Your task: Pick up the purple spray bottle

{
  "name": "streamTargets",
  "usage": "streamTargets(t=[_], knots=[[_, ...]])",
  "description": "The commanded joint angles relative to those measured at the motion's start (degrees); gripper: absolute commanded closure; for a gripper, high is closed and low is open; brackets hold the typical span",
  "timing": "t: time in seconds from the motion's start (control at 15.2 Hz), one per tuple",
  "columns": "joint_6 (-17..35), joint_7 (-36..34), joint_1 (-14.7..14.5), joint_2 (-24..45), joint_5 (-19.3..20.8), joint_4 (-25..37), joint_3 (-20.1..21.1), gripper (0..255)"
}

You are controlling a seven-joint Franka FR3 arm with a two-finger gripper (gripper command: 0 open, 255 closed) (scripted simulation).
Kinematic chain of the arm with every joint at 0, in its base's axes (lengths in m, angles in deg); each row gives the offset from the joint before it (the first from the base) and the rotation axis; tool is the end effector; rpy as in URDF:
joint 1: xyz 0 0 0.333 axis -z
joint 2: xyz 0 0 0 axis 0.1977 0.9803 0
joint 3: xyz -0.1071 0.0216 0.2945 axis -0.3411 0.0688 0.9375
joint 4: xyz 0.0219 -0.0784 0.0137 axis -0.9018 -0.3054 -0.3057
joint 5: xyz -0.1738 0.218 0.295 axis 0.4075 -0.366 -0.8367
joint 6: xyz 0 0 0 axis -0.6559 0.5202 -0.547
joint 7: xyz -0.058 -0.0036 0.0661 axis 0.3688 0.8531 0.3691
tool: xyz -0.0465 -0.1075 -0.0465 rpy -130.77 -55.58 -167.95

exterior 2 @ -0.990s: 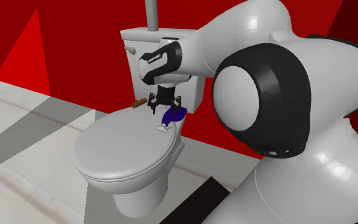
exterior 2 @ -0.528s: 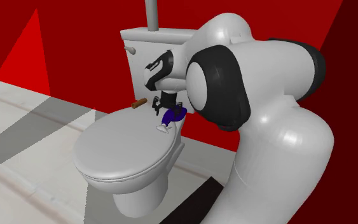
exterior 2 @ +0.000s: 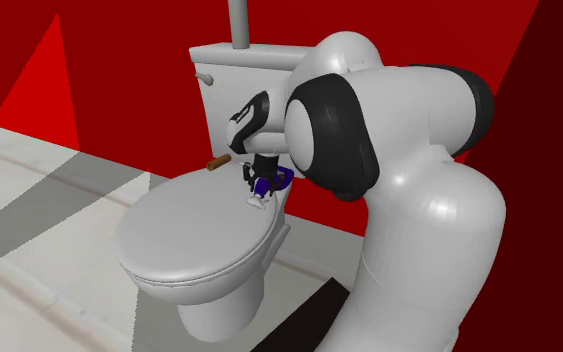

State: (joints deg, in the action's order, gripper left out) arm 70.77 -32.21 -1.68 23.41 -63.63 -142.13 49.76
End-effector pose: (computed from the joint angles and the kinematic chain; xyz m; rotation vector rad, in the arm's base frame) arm 0.5311 -0.2016 0.3556 -2.7050 1.3098 -0.1552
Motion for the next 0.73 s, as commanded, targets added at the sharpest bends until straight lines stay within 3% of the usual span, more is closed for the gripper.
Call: streamTargets(t=[0.0,0.66], knots=[[0.2,0.1,0.0,0.1,-0.1,-0.2,0.0,255],[-1.3,-0.4,0.0,-0.7,0.4,0.5,0.0,255]])
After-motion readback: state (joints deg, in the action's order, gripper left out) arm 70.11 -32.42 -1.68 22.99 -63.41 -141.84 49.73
